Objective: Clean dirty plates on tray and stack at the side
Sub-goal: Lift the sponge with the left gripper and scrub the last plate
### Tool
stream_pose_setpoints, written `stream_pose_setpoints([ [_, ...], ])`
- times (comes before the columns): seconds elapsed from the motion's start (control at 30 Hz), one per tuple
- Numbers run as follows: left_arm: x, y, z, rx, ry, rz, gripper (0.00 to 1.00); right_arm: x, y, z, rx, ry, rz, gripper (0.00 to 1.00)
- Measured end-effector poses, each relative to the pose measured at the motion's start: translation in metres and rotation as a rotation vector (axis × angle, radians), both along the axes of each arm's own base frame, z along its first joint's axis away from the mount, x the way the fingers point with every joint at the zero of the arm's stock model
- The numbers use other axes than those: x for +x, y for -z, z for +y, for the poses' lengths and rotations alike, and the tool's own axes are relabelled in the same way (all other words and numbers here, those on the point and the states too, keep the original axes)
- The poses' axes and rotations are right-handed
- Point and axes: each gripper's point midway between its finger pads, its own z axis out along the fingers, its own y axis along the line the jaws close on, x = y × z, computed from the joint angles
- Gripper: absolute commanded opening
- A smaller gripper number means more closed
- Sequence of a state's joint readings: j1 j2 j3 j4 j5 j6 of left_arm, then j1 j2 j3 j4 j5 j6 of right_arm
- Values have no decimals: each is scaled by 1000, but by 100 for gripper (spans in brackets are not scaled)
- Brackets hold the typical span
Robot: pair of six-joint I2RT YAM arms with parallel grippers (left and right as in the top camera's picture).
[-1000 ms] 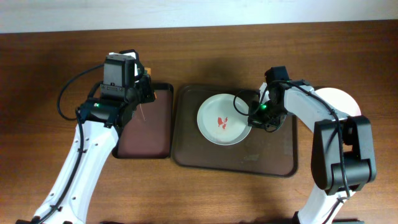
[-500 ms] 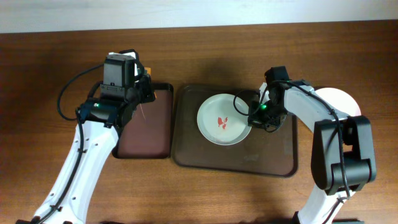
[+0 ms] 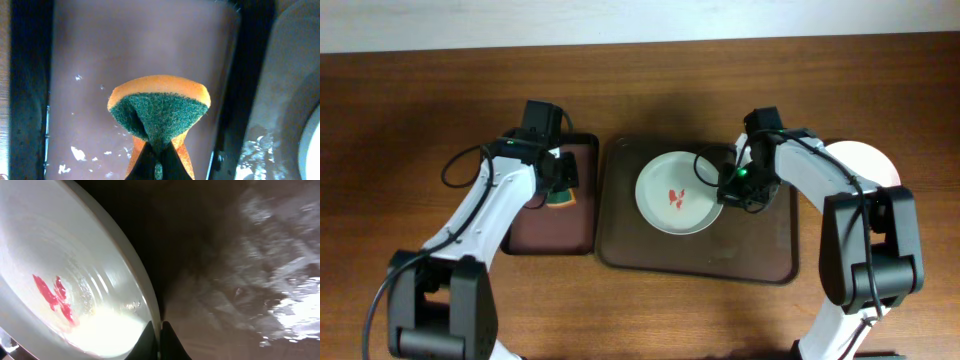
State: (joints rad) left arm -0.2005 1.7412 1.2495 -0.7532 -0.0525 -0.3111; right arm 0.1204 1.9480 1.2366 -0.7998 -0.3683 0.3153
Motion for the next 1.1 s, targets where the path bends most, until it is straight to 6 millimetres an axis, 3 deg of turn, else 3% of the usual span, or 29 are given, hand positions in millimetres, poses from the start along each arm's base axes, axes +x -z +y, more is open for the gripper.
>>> stream_pose_setpoints([
  [0.07, -2, 7, -1, -3, 3, 26, 0, -5, 0, 17, 1, -43, -2, 4],
  [0.13, -1, 6, -21, -104, 39, 24, 0, -10, 0, 37, -1, -87, -6, 4],
  [0.23, -3, -8, -98, -301, 203, -20, 0, -16, 0, 52, -7, -132, -10, 4],
  [0.33, -18, -11, -150, -397, 213, 7, 0, -16, 0, 53, -8, -130, -9, 4],
  [0.4, -30, 8, -169, -426, 161, 85, 0, -16, 0, 53, -8, -130, -9, 4],
  [0.5, -33, 27, -201, -517, 175, 133, 0, -16, 1, 52, -12, -130, -10, 4],
  [0.57, -37, 38, -212, -536, 190, 158, 0, -16, 1, 52, -12, -130, -10, 4],
  [0.7, -45, 56, -205, -492, 162, 219, 0, -16, 1, 52, -12, -129, -8, 4],
  [0.77, -47, 64, -182, -397, 105, 242, 0, -16, 1, 52, -12, -130, -8, 4],
  [0.83, -37, 64, -155, -339, 74, 217, 0, -16, 1, 52, -12, -131, -9, 4],
  [0.9, -20, 50, -130, -286, 81, 142, 0, -16, 1, 52, -12, -130, -8, 4],
  [0.97, -16, 28, -128, -275, 139, 79, 0, -16, 1, 52, -12, -130, -8, 4],
  [1.03, -10, -15, -126, -272, 204, -43, 0, -16, 1, 52, -12, -130, -8, 4],
  [1.1, -9, -42, -106, -190, 193, -120, 0, -16, 1, 52, -12, -130, -8, 4],
])
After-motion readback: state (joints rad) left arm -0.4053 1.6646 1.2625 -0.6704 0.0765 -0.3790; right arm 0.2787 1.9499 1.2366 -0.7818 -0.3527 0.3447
